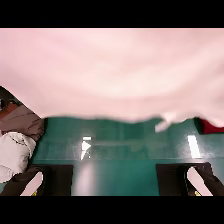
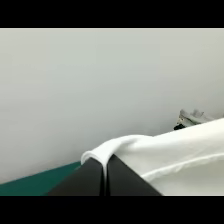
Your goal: Fold the shirts.
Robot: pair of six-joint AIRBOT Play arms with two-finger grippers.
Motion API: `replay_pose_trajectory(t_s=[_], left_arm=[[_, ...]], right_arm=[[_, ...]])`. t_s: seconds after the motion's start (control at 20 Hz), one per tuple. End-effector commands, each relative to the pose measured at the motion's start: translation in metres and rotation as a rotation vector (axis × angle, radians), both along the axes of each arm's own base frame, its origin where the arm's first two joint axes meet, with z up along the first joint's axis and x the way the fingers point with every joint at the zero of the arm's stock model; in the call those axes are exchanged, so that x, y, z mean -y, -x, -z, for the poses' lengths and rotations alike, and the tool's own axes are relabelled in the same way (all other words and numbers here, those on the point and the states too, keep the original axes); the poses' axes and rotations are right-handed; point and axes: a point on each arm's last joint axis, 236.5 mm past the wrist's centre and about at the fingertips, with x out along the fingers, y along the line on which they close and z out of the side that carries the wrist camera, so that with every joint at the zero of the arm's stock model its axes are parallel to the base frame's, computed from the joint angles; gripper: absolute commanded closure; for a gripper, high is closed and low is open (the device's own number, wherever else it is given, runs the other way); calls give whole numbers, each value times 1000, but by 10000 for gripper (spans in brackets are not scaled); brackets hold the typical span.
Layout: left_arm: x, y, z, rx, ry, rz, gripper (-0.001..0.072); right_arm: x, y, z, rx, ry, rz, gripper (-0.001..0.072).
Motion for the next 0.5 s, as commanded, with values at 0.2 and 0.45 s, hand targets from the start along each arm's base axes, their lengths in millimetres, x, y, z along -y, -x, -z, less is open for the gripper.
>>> replay_pose_trajectory(t_s=[0.2, 0.45], left_arm=[[-12, -137, 255, -839, 29, 73, 687], [-22, -191, 428, -1273, 110, 77, 687]], right_arm=[[4, -103, 248, -827, -236, -161, 698], [-32, -167, 395, -1114, -179, -192, 698]])
